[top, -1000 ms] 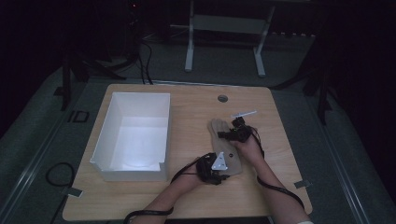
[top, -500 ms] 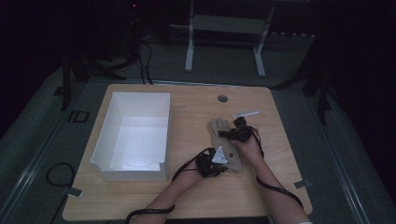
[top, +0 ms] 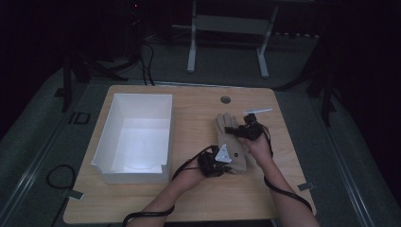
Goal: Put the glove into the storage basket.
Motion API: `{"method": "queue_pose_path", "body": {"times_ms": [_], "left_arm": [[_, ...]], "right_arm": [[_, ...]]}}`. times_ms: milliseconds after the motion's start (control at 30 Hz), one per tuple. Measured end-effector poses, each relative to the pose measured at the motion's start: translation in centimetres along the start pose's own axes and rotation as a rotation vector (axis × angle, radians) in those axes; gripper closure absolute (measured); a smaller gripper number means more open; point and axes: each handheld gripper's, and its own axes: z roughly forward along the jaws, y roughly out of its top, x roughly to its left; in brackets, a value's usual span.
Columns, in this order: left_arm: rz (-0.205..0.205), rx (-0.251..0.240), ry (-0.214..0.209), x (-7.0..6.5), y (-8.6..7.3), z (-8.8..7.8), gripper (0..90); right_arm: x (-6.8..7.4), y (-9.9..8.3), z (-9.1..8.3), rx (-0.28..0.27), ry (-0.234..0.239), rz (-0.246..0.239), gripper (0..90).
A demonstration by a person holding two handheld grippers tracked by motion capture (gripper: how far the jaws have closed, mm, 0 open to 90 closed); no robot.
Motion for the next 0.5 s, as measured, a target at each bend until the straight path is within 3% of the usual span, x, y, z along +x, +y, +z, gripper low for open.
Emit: {"method": "queue_pose_path", "body": {"times_ms": [500], "left_arm": [[0.026, -0.010, 0.042, 0.0, 3.7, -5.2, 82.6]], "right_arm": [[2.6, 3.9, -4.2, -0.099, 0.029, -0.031, 66.3]]}}
